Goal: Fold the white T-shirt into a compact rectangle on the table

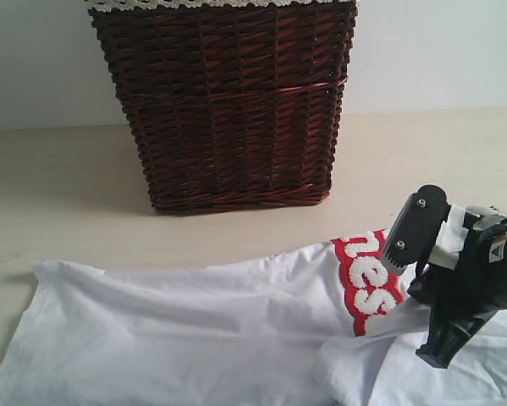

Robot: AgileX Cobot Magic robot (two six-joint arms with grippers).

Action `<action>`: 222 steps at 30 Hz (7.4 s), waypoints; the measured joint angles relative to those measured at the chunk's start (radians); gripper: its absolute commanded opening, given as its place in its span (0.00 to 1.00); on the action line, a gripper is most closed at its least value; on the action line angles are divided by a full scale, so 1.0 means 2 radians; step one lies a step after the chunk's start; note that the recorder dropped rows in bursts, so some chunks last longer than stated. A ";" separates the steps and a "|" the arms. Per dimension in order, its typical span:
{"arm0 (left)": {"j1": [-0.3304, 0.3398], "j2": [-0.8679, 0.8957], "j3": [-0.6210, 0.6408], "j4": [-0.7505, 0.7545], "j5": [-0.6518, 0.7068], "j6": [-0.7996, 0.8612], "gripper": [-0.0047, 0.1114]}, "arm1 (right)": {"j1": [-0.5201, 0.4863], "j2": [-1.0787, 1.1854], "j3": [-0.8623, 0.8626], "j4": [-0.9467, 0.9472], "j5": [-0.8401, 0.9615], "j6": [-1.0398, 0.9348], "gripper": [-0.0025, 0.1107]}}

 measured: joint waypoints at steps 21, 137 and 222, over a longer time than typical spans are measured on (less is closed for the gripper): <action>0.000 0.000 0.000 0.000 0.000 0.000 0.04 | -0.082 0.019 0.000 0.017 -0.178 0.048 0.06; 0.000 0.000 0.000 0.000 0.000 0.000 0.04 | -0.309 0.034 -0.072 0.240 0.176 -0.170 0.95; 0.000 0.000 0.000 0.000 0.000 0.000 0.04 | -0.486 0.078 -0.144 0.248 0.188 -0.346 0.02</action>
